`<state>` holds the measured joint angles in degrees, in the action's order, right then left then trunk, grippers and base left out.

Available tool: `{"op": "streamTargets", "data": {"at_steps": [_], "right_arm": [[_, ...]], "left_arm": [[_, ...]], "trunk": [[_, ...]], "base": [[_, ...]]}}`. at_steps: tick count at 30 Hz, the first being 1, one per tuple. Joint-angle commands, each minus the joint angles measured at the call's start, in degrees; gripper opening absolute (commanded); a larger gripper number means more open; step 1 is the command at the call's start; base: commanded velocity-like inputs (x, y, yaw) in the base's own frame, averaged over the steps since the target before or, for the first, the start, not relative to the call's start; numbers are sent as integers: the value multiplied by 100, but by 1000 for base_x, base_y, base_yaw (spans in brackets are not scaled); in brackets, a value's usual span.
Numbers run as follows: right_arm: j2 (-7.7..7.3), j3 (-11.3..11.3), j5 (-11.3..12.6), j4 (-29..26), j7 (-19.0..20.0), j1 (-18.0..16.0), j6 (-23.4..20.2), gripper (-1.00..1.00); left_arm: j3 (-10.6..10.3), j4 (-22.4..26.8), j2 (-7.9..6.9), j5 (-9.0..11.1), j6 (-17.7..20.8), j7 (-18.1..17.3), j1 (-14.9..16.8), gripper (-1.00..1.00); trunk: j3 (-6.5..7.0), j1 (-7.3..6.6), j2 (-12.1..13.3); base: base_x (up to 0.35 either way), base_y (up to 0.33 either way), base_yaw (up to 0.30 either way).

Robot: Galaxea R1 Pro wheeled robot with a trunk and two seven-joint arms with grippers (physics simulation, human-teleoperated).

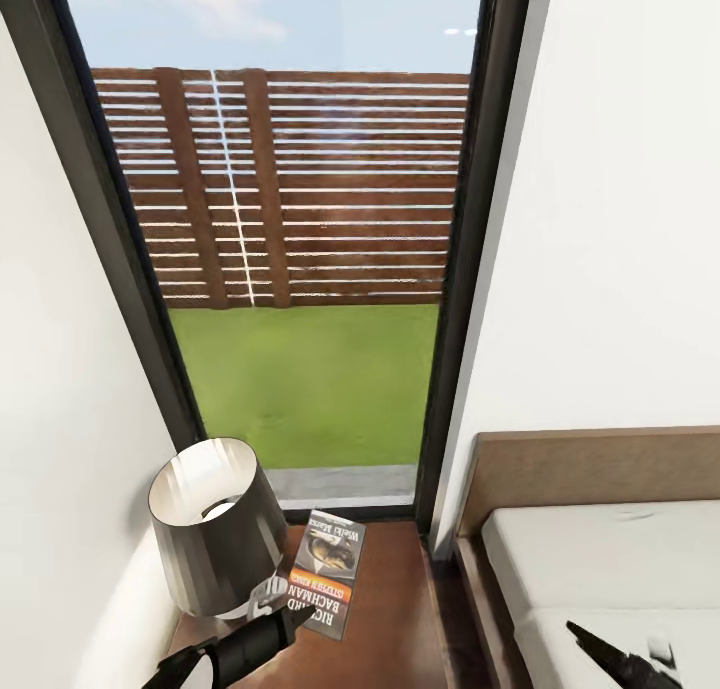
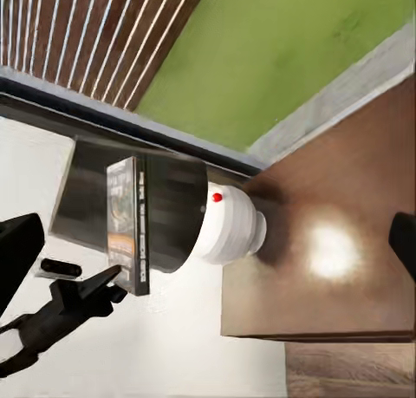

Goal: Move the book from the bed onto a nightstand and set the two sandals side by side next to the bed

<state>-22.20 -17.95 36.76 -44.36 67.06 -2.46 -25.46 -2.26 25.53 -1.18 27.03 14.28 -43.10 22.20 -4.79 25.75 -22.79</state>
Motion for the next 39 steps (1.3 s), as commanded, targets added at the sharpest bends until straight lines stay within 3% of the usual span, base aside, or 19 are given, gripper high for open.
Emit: {"op": "streamTargets", "data": {"at_steps": [1,2,4,11,19,31,39], "right_arm": [[-11,-4,25,-592,-8,-2,-439,100],[-16,-6,20,-1076,-49,-3,-655,100],[-19,-6,21,-1521,-125,-16,-844,100],[-30,-15,24,-2341,-170,-37,-1723,100],[-30,-19,24,-2445,-168,-38,-1838,100],[-35,-25,24,-2460,-183,-41,-1857,100],[-362,-30,38,-2449,-169,-40,-1866,100]], "left_arm": [[-26,3,-1,55,38,5,4,-100],[-26,0,1,56,35,4,4,-100],[-22,-2,-1,56,28,4,4,-100],[-25,-4,2,57,24,0,-4,-100],[-29,-10,4,65,36,8,-5,-100],[-29,-12,12,66,66,13,-5,-100],[-22,-11,5,66,67,8,-5,-100]], "trunk": [[-13,3,-12],[-13,3,-12],[-13,3,-12],[-13,3,-12],[-13,3,-12],[-229,267,-494],[-372,443,-815]], "base": [[0,0,0],[0,0,0],[0,0,0],[0,0,0],[0,0,0],[0,0,0],[0,0,0]]}}
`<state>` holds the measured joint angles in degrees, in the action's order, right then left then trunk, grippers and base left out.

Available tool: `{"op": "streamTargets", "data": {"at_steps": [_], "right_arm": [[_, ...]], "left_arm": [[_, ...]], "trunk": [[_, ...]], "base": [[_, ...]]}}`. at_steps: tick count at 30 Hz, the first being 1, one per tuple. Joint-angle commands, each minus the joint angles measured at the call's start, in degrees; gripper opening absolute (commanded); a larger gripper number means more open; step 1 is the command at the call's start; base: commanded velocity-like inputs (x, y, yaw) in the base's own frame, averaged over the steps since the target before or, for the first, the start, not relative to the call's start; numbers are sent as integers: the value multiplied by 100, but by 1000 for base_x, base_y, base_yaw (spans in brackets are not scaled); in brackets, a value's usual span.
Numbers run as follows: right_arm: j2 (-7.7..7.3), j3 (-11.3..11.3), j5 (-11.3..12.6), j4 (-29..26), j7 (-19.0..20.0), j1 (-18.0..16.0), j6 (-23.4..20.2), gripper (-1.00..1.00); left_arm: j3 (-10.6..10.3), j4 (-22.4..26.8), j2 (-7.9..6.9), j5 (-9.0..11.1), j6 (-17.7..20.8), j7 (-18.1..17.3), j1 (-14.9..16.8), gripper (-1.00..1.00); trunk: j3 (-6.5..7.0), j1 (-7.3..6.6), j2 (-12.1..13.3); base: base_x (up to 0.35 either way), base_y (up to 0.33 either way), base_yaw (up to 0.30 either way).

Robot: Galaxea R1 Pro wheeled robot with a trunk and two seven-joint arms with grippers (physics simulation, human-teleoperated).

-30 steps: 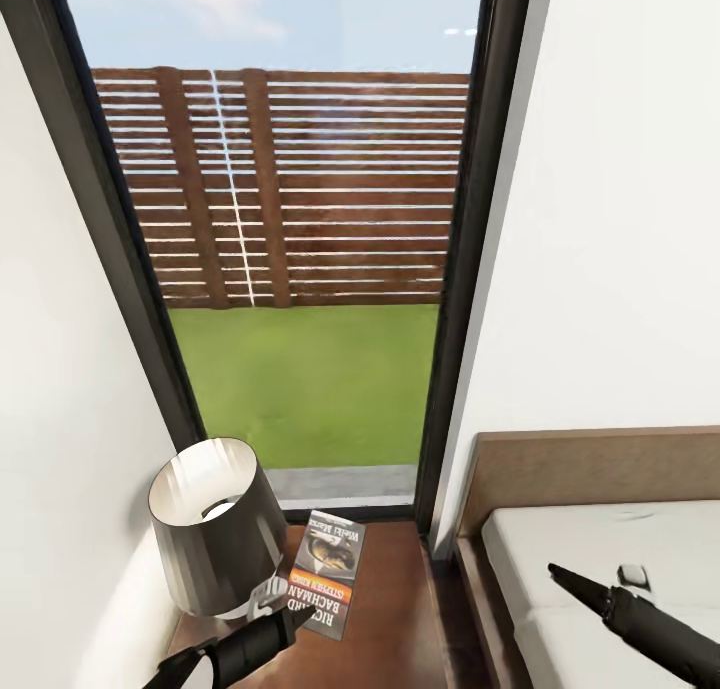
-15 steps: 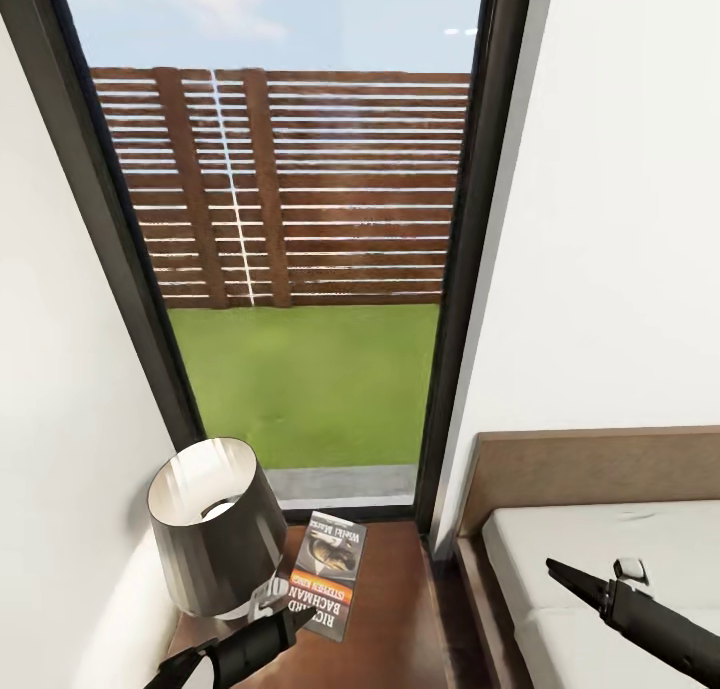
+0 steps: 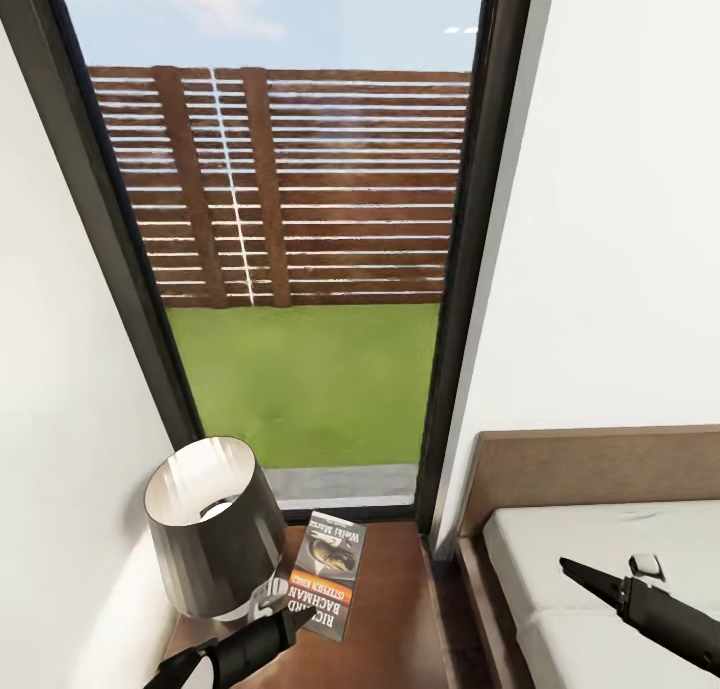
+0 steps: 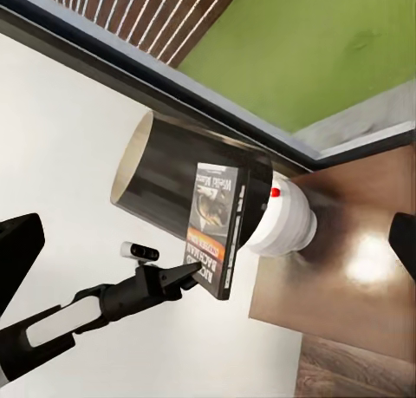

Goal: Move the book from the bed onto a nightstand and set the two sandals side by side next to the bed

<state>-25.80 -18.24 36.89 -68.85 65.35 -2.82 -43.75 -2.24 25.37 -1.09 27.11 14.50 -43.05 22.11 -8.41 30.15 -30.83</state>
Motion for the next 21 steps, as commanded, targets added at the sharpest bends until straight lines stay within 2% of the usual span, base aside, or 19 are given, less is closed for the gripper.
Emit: {"op": "streamTargets", "data": {"at_steps": [1,18,21], "right_arm": [[-18,-2,26,1,3,-4,-37,100],[-48,-15,27,3,4,-1,-37,100],[-76,-79,26,5,4,-1,-37,100]], "left_arm": [[-23,4,-5,57,44,2,3,-100],[-22,3,-6,57,46,1,3,-100],[-24,4,-6,57,47,-1,3,-100]], "trunk": [[-29,25,-51],[-334,398,-733],[-388,464,-853]], "base": [[0,0,0],[0,0,0],[0,0,0]]}}
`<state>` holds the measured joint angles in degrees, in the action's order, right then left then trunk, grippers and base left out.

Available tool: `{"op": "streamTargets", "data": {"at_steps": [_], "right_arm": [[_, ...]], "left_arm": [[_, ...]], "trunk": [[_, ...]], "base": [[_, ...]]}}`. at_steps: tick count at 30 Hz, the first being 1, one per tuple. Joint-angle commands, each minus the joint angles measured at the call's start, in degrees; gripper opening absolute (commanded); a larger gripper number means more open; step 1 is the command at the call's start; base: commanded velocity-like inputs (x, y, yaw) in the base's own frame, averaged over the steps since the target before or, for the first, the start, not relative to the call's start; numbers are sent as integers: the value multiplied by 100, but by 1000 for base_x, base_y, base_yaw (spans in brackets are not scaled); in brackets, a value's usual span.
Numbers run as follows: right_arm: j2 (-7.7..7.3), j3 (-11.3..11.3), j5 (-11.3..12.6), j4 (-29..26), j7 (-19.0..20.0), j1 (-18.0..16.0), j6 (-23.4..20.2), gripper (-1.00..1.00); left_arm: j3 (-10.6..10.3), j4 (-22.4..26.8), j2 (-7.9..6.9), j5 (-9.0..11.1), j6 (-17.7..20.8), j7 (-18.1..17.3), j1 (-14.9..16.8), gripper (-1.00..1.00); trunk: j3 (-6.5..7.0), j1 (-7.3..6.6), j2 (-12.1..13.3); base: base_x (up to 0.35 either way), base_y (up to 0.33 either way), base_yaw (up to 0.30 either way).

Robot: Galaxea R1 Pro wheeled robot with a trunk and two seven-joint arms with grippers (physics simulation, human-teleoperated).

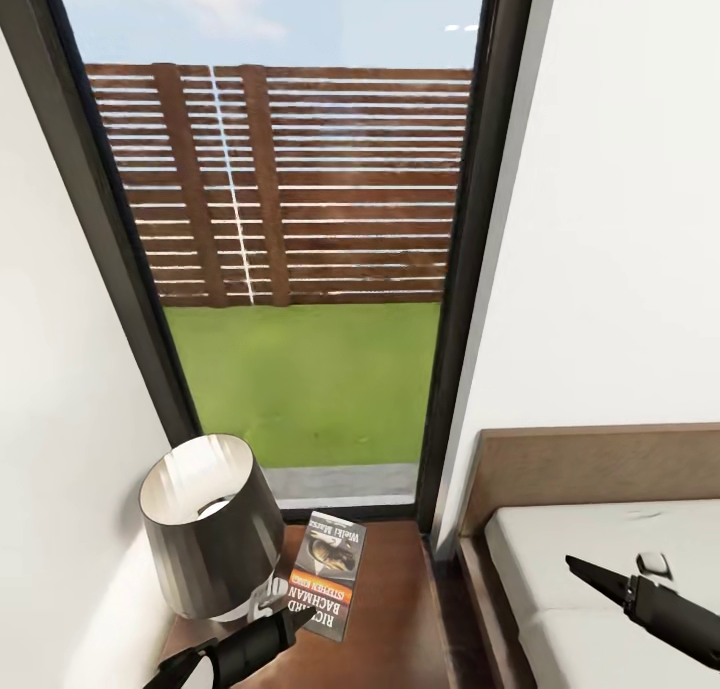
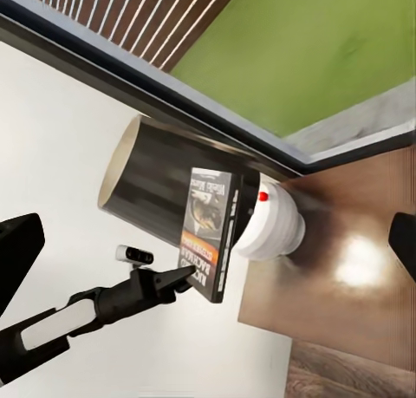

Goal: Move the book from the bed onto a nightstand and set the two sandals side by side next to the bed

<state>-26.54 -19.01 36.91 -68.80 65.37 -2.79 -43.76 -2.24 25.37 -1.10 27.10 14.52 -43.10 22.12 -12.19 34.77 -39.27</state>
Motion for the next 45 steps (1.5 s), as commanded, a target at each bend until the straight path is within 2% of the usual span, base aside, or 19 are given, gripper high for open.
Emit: {"op": "streamTargets", "data": {"at_steps": [1,45], "right_arm": [[-9,-41,26,4,2,-4,-37,100],[0,-77,10,-2,-16,-4,-28,100]], "left_arm": [[-23,4,-5,58,44,6,3,-100],[-31,6,-5,50,50,19,3,-100]], "trunk": [[-27,24,-49],[-817,990,-1814]], "base": [[0,0,0],[0,0,0]]}}
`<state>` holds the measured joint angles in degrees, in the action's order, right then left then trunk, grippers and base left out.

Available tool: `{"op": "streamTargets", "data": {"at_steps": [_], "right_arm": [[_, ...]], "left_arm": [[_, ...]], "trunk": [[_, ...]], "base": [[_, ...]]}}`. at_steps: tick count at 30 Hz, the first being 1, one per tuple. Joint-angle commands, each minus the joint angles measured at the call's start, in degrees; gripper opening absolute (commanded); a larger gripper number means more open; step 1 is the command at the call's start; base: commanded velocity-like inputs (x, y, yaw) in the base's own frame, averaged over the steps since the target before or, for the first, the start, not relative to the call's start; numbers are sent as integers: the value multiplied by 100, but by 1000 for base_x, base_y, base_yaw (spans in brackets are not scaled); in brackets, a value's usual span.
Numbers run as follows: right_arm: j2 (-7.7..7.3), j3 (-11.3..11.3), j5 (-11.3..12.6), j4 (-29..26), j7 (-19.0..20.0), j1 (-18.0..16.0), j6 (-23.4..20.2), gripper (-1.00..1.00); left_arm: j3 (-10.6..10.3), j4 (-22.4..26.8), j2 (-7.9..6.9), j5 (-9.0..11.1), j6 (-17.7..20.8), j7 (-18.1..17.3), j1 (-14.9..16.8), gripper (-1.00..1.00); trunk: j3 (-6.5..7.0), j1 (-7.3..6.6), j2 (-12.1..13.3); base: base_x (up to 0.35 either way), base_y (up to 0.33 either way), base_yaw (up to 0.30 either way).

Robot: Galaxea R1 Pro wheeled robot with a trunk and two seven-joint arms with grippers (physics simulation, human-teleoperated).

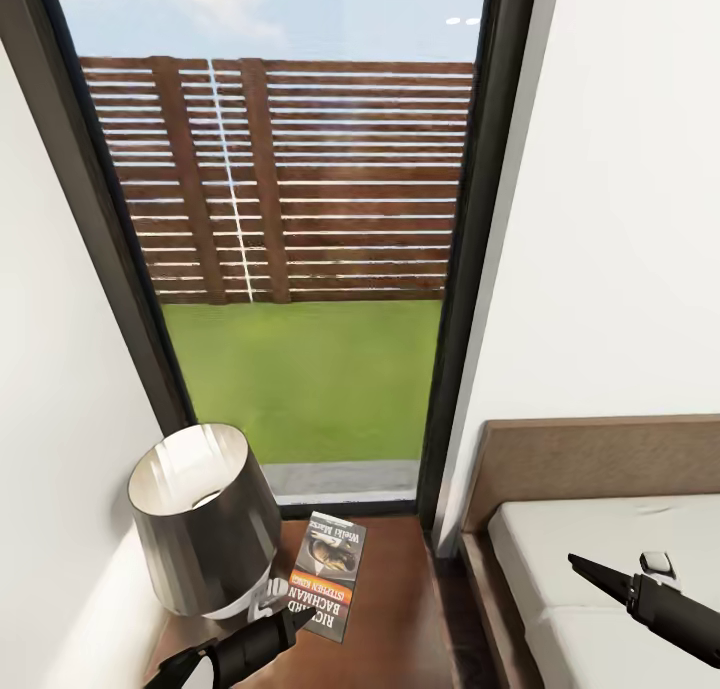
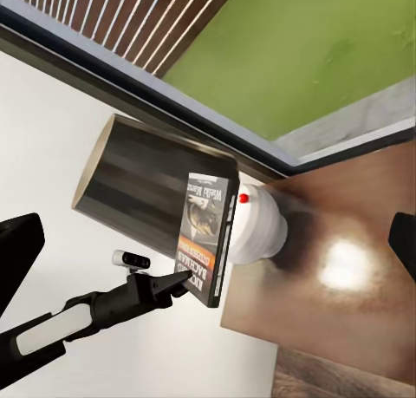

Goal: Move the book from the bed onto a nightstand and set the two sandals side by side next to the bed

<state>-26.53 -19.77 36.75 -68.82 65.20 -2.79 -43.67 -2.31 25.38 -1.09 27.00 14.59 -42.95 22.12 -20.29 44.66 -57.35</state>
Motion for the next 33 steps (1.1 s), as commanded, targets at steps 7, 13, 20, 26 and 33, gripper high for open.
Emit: {"op": "streamTargets", "data": {"at_steps": [7,13,20,26,33], "right_arm": [[-1,-1,24,0,2,-8,-37,100],[-1,-1,23,0,2,-6,-37,100],[-1,-1,21,0,2,-5,-37,100],[-1,-1,21,0,2,-6,-37,100],[-1,-1,21,0,2,-6,-37,100]], "left_arm": [[-30,10,-5,60,51,-14,3,-100],[-33,11,-5,60,53,-28,3,-100],[-103,11,-5,59,57,-42,3,-100],[-434,11,-5,60,61,-54,3,-100],[-481,11,-13,64,62,-55,3,-100]], "trunk": [[-133,155,-287],[-241,287,-527],[-366,440,-808],[-474,572,-1049],[-600,726,-1330]], "base": [[0,0,0],[0,0,0],[0,0,0],[0,0,0],[0,0,0]]}}
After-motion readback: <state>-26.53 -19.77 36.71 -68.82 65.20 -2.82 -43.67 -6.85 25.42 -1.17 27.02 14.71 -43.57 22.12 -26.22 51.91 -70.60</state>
